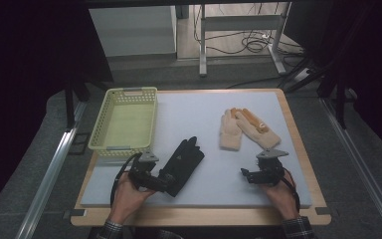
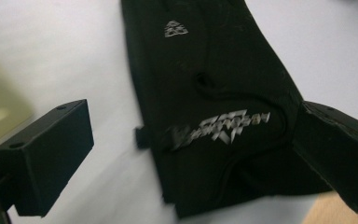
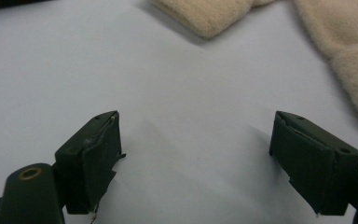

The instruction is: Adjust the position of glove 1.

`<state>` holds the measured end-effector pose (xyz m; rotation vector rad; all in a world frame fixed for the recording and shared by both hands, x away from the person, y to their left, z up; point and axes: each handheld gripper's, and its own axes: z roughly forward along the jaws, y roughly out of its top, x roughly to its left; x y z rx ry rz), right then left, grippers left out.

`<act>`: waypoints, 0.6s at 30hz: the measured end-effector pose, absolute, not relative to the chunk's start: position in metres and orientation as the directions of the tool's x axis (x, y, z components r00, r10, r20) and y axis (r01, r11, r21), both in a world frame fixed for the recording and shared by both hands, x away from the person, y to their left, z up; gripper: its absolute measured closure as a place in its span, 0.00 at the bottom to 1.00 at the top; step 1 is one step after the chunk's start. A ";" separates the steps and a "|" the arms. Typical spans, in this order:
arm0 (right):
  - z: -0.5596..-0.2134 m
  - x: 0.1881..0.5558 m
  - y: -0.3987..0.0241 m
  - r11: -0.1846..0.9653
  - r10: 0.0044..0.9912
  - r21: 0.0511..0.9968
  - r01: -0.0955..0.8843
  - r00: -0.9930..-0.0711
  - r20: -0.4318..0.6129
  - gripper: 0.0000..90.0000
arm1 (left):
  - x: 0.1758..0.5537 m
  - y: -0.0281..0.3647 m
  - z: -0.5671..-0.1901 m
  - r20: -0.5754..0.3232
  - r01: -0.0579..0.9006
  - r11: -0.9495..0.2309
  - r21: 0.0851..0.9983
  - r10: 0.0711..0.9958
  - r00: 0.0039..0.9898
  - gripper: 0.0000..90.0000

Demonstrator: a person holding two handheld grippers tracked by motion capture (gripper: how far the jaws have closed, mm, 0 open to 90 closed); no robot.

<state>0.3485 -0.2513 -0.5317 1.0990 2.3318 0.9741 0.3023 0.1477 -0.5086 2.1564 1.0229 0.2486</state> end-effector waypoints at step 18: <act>-0.532 0.348 -0.251 0.453 0.783 0.728 0.515 -0.621 -0.048 0.18 | 0.325 0.109 -0.537 -0.095 0.664 -0.434 0.609 0.791 0.605 0.00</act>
